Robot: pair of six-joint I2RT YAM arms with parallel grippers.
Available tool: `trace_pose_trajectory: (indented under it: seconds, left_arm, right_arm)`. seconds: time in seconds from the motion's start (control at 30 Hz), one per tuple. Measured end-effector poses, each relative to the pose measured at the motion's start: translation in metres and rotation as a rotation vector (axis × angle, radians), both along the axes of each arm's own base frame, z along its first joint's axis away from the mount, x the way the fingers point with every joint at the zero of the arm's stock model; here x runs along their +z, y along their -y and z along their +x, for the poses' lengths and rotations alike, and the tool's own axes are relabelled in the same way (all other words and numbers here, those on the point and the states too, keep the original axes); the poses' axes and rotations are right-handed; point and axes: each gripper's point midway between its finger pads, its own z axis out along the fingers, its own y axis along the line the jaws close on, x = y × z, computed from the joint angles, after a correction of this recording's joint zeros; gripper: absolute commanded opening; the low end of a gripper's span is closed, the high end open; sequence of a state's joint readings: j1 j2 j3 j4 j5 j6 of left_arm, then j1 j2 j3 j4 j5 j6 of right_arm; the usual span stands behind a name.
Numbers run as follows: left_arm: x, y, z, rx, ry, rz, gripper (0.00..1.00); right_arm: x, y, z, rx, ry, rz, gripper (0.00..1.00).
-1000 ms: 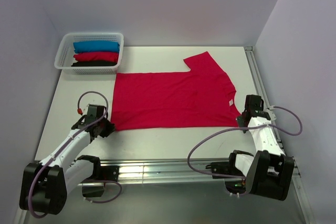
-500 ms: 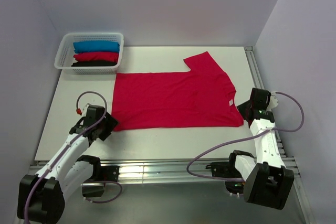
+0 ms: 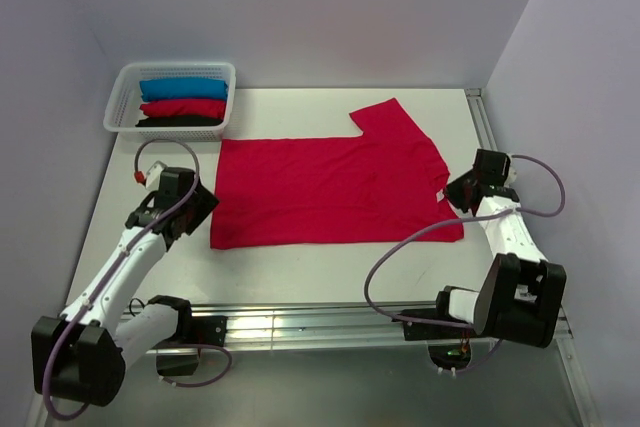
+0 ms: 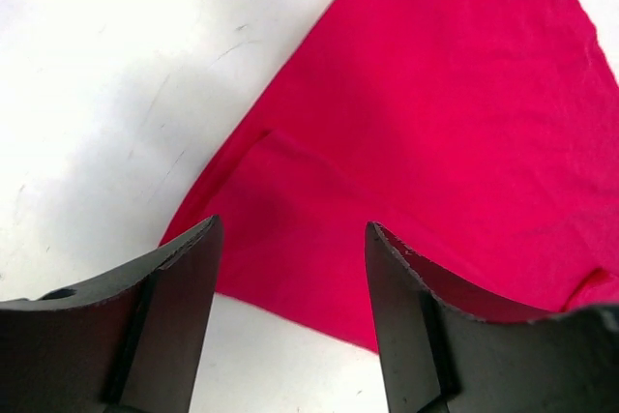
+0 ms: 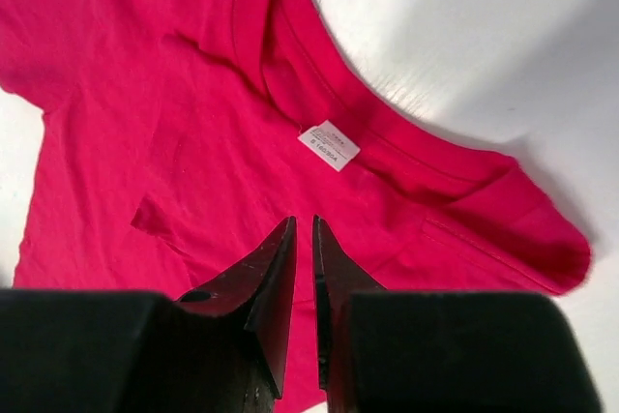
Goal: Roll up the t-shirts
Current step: Fold the tshirt
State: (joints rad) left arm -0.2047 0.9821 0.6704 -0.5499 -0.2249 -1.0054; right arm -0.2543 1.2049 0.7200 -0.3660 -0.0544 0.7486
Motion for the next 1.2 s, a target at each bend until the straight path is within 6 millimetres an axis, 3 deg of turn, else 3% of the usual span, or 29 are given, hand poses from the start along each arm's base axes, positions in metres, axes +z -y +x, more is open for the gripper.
trace_pose_trajectory:
  seconds: [0.23, 0.4, 0.5, 0.83, 1.2]
  left_arm:
    - [-0.015, 0.012, 0.021, -0.082, -0.038, 0.009, 0.63]
    - [-0.021, 0.022, 0.044, -0.142, -0.052, 0.018, 0.63]
    - [-0.026, 0.028, 0.058, -0.17, -0.052, 0.017, 0.63]
    - [-0.069, 0.032, 0.062, -0.193, -0.163, 0.021, 0.61]
    - [-0.079, 0.031, 0.062, -0.184, -0.185, 0.029, 0.59]
  right_arm:
    - [-0.025, -0.024, 0.017, 0.063, -0.079, 0.047, 0.01]
    - [-0.028, -0.051, 0.055, 0.144, -0.087, 0.048, 0.0]
    - [-0.033, -0.06, 0.068, 0.164, -0.092, 0.052, 0.0]
    - [-0.075, -0.054, 0.076, 0.115, -0.224, 0.049, 0.0]
    - [-0.075, -0.042, 0.075, 0.054, -0.262, 0.004, 0.0]
